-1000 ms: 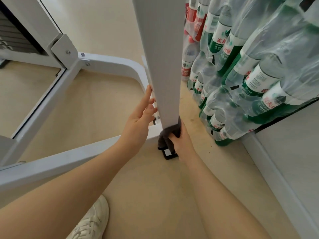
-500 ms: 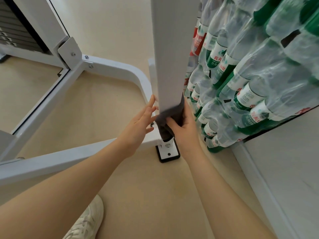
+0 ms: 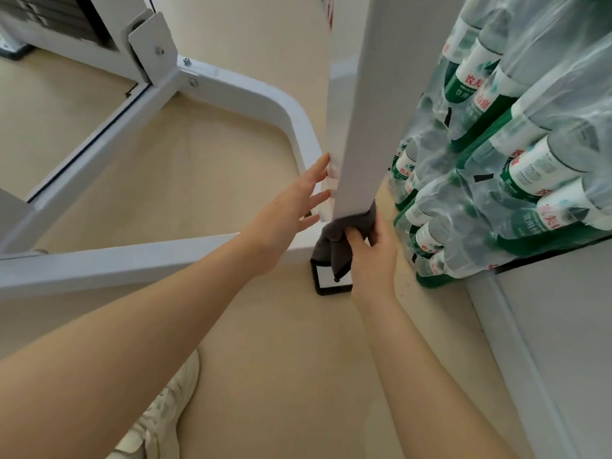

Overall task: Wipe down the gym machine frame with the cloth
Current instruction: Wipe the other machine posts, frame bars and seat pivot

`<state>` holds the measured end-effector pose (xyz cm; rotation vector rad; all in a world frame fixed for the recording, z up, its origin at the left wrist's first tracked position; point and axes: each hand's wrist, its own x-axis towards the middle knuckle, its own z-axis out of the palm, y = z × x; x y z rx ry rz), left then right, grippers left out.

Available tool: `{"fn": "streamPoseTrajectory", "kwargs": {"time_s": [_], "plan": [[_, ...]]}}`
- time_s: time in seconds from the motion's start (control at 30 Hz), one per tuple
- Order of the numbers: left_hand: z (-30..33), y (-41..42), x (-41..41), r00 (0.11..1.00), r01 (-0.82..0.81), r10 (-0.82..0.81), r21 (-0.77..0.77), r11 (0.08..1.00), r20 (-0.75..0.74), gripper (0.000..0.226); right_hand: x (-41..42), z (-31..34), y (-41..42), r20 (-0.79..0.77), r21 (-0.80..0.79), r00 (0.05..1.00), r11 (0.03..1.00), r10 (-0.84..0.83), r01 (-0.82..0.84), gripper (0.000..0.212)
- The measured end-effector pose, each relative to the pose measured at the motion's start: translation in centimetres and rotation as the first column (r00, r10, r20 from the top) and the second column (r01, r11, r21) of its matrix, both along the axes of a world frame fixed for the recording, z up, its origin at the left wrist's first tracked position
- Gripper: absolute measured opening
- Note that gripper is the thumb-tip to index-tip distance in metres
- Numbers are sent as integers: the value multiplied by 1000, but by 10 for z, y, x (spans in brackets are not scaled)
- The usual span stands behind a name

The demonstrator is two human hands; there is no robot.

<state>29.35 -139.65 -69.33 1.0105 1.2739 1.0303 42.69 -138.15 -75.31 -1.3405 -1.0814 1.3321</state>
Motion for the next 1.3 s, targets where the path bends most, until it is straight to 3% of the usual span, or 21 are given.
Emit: {"fn": "streamPoseTrajectory", "kwargs": {"time_s": [0.1, 0.17, 0.23, 0.33, 0.4, 0.47, 0.57, 0.67, 0.77, 0.83, 0.9, 1.0, 1.07, 1.17, 1.23, 1.3], "plan": [[7, -3, -5, 999, -7, 7, -6, 1000, 45, 54, -4, 37, 0, -83, 89, 996, 995, -45, 53, 48], [15, -11, -7, 999, 36, -36, 15, 999, -1, 63, -9, 57, -3, -77, 184, 994, 978, -81, 94, 46], [21, -23, -8, 1000, 18, -17, 16, 1000, -19, 61, -18, 70, -11, -59, 288, 990, 947, -131, 143, 51], [26, -43, -14, 990, -139, 139, -54, 989, 2, 46, -32, 80, -21, -87, 424, 982, 886, -166, 188, 59], [27, -51, -19, 978, -208, 205, -109, 972, -37, 35, -36, 81, -20, 45, 574, 979, 807, -198, 137, 66], [26, -54, -22, 968, -248, 243, -127, 960, -54, 35, -37, 78, -16, 272, 741, 925, 671, -267, -25, 68], [28, -53, -21, 966, -260, 257, -116, 959, -40, 35, -28, 71, 0, 535, 834, 672, 450, -513, -320, 66], [25, -48, -25, 968, -251, 251, -122, 960, -14, 37, -8, 64, 18, 585, 738, 341, 308, -735, -600, 73], [9, -44, -33, 976, -218, 218, -146, 965, -18, 39, 7, 65, 30, 534, 547, 177, 178, -826, -818, 63], [-5, -42, -37, 981, -191, 192, -168, 967, -14, 39, 9, 68, 34, 518, 412, 90, 156, -851, -898, 52], [-20, -39, -39, 988, -154, 151, -199, 968, -33, 40, 8, 61, 35, 541, 270, -20, 196, -841, -943, 45], [-45, -39, -36, 994, -64, 40, -251, 966, -98, 41, 5, 33, 29, 569, 6, -292, 360, -768, -933, 49], [-61, -40, -40, 985, -1, -44, -261, 965, -165, 41, -5, 9, 15, 488, -222, -493, 444, -720, -868, 54], [-83, -35, -52, 906, 86, -154, -186, 979, -394, 46, -23, -25, 0, 430, -575, -762, 504, -484, -644, 57], [-98, -27, -58, 797, 152, -195, -124, 981, -571, 48, -29, -36, 0, 418, -598, -777, 501, -471, -626, 55], [-117, -19, -62, 614, 231, -211, -83, 969, -760, 52, -29, -36, 5, 454, -515, -734, 524, -505, -678, 50]]}}
